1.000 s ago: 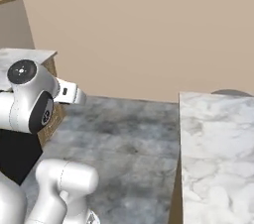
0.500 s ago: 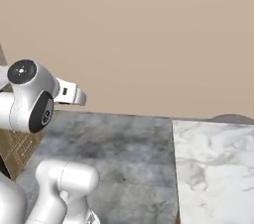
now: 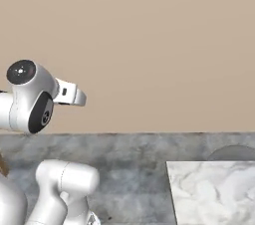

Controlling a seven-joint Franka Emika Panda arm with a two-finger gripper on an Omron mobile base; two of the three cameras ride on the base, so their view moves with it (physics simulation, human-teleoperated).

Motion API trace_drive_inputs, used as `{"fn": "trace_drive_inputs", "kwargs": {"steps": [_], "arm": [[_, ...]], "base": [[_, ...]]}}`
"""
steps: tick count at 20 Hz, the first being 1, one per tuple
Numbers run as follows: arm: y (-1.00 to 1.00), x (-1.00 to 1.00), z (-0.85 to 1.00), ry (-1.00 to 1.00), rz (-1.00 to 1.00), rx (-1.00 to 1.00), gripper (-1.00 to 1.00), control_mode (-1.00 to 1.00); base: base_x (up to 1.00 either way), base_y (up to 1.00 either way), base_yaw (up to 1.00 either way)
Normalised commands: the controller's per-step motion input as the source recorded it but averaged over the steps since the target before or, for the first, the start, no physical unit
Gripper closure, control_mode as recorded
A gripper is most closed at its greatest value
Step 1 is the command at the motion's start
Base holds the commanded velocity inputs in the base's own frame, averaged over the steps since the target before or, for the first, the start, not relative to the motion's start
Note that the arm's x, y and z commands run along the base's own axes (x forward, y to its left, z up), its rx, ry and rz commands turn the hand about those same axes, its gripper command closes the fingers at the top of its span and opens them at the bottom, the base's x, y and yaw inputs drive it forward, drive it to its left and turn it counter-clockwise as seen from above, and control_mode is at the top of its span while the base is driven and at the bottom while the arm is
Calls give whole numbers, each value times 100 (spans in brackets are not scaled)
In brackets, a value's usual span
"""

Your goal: Take a sugar cube from the saucer and place it inside the coffee. Then, grab milk from the fridge and place it next to the coffee on the counter to sweeten the coffee.

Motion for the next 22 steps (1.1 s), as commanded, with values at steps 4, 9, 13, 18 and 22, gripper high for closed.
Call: {"fn": "trace_drive_inputs", "kwargs": {"steps": [4, 9, 13, 18, 22], "arm": [[0, 0, 0, 0, 0, 0, -100, 100], [0, 0, 0, 0, 0, 0, -100, 100], [0, 0, 0, 0, 0, 0, -100, 100], [0, 0, 0, 0, 0, 0, -100, 100], [0, 0, 0, 0, 0, 0, -100, 100]], "base": [[100, 15, -40], [100, 22, -53], [100, 24, -59], [100, 14, -61], [91, 0, -59]]}}
